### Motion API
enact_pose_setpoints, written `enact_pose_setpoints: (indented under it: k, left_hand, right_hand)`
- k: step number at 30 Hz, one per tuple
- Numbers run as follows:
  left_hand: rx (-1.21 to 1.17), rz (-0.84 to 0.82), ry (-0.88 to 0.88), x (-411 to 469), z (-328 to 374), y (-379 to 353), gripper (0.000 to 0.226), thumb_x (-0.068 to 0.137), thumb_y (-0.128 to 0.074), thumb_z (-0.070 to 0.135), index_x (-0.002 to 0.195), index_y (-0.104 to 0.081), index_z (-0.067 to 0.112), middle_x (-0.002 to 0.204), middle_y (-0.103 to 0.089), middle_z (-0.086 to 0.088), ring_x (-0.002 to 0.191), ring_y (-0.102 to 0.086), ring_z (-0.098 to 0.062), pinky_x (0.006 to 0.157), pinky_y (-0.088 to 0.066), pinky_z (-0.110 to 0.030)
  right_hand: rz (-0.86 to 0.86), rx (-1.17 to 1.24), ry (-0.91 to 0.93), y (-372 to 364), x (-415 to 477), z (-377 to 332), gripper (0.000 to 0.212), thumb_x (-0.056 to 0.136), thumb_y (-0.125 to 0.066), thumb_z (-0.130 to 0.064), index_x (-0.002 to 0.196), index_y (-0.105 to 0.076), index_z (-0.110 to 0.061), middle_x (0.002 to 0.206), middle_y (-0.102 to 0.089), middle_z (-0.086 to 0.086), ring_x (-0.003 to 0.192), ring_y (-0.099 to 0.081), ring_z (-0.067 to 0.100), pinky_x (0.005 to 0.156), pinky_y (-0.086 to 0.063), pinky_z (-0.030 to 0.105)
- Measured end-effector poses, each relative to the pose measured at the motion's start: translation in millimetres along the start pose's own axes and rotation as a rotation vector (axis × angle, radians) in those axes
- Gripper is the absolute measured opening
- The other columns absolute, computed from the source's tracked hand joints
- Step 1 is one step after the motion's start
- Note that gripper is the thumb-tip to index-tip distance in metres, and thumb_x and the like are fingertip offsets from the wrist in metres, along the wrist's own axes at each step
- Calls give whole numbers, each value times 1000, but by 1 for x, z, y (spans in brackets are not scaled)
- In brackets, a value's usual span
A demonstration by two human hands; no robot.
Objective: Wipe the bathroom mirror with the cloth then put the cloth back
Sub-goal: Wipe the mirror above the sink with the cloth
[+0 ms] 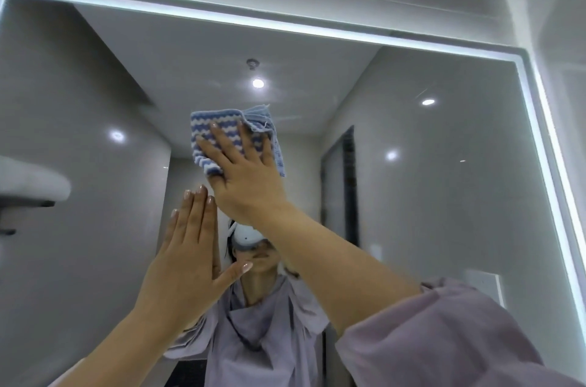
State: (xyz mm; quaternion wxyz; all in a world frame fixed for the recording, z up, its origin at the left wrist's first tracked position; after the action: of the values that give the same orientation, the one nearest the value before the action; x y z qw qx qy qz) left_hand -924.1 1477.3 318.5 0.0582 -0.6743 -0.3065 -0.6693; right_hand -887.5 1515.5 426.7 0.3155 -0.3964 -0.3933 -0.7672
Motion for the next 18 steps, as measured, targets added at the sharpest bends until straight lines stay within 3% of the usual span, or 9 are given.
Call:
enact_pose_setpoints:
  k: [7,10,14,18]
  left_hand:
    - [-17,2,-22,-2,1,2,104,78,-19,78,146,0,1,156,5,-13,145,8,-22,115,6,-32]
    - [-10,-9,-23,-3,0,3,103,77,-17,78,145,7,4,156,13,-11,144,15,-20,116,7,-32]
    - [-16,-19,-16,-3,1,4,103,76,-11,79,143,16,6,153,25,-9,141,23,-18,114,15,-29]
    - [-33,-20,-4,-4,1,3,104,72,-4,81,141,22,7,150,32,-9,139,29,-17,113,18,-29]
  right_hand:
    - [36,-156,23,17,1,36,52,102,-19,-41,151,0,-36,160,7,-12,145,20,18,111,28,39]
    - [88,-101,-131,41,2,92,51,103,-23,-39,151,-5,-39,159,3,-16,146,14,16,106,31,31]
    - [168,-15,-387,71,-24,184,52,102,-29,-36,151,-10,-38,160,-3,-11,148,4,16,119,10,40]
    - [180,-7,-593,72,-47,227,55,102,-23,-37,152,0,-35,160,7,-10,147,13,17,118,11,43]
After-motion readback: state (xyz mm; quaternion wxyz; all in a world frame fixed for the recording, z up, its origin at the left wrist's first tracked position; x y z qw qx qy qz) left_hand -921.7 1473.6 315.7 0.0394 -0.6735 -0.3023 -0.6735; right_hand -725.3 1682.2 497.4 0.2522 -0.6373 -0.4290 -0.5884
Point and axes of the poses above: each hand's wrist, its own x-axis towards the middle knuckle, its own y-axis out of the back of the hand, z = x × y, the point moved 9 cm from there along x, towards the middle knuckle
